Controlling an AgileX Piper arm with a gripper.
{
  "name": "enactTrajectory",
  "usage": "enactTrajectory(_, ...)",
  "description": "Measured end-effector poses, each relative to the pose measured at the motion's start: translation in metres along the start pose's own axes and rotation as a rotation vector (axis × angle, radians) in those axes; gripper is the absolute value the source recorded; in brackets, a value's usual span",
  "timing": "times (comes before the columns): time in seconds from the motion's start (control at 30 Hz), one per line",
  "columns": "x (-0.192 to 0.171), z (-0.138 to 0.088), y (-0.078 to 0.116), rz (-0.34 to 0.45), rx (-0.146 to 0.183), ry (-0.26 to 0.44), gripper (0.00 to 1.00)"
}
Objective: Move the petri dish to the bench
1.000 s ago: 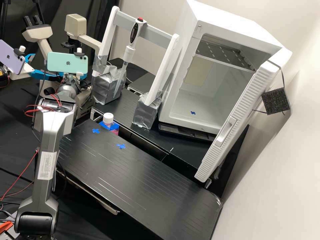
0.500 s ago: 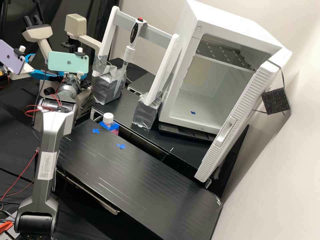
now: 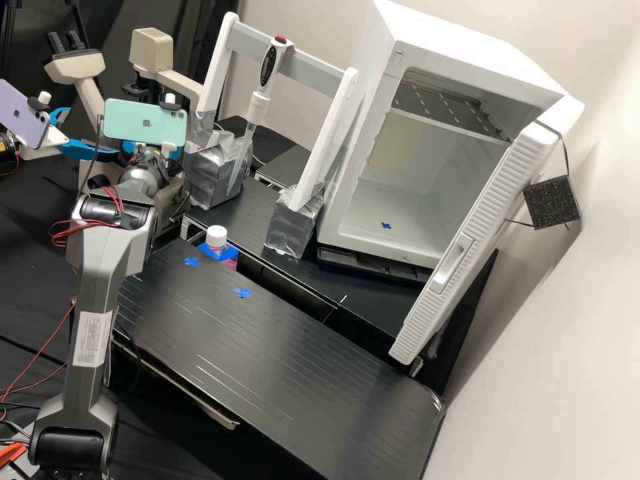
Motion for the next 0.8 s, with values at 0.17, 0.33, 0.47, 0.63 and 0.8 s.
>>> enactTrajectory(0.17,-0.01,-0.007,0.006,0.011,0.006,0.01,0.0)
enactTrajectory(0.33,-0.019,-0.006,0.004,0.002,0.01,0.004,0.0)
enactTrajectory(0.47,-0.03,-0.001,-0.003,-0.023,0.01,-0.02,0.0)
enactTrajectory(0.63,-0.052,0.002,-0.01,-0.035,0.061,-0.034,0.0)
enactTrajectory(0.8,-0.078,-0.005,-0.016,-0.012,0.075,-0.006,0.0)
